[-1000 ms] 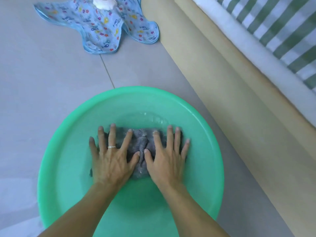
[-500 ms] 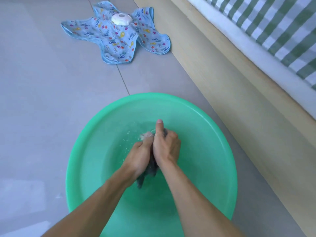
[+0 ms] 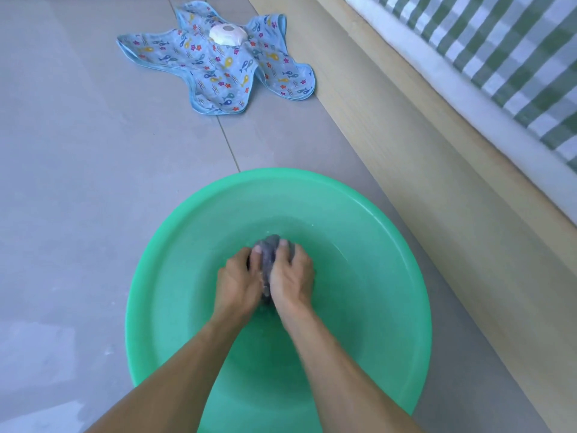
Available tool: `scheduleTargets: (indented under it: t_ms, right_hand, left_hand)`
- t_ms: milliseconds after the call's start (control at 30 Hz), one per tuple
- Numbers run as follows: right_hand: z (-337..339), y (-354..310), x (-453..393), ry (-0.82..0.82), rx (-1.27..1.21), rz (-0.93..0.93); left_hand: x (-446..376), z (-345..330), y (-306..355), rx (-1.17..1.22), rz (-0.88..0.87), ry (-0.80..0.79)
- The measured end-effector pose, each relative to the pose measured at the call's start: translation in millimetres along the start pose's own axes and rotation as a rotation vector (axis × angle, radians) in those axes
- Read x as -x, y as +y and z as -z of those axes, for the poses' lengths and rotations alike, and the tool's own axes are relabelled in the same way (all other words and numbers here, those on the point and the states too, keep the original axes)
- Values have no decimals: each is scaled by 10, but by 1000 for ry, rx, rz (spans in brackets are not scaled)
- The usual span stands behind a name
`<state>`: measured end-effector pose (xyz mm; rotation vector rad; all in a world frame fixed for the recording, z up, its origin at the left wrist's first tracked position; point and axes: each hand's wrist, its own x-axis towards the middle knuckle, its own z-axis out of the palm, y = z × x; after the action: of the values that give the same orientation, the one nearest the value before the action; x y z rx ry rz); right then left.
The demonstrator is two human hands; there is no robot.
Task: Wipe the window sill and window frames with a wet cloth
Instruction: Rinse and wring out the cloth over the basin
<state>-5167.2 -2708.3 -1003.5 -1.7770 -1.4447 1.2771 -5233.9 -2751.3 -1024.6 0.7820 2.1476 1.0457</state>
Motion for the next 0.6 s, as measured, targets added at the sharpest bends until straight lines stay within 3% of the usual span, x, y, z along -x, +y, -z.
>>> scheduleTargets:
  t_ms: [100, 167, 233, 300, 400, 467, 533, 600]
  right_hand:
    - [19, -213, 11, 37, -60, 0]
    - [113, -182, -99, 83, 52, 38]
    - [215, -58, -222, 172, 269, 157]
    - [266, 110, -313, 279, 534, 370]
    - [260, 409, -295, 228, 753, 430]
    - [243, 564, -256, 204, 824, 508]
    - [190, 492, -162, 135, 720, 374]
    - [94, 260, -142, 30, 260, 80]
  left_hand:
    - [56, 0, 284, 325, 224, -176]
    - [118, 32, 405, 354, 237, -313]
    - [116, 75, 397, 214, 170, -310]
    - [106, 116, 286, -100, 23, -193]
    - [161, 144, 121, -565, -40, -57]
    - [191, 127, 88, -632, -65, -45]
    - [160, 80, 86, -560, -66, -8]
    - [80, 18, 62, -402, -52, 14]
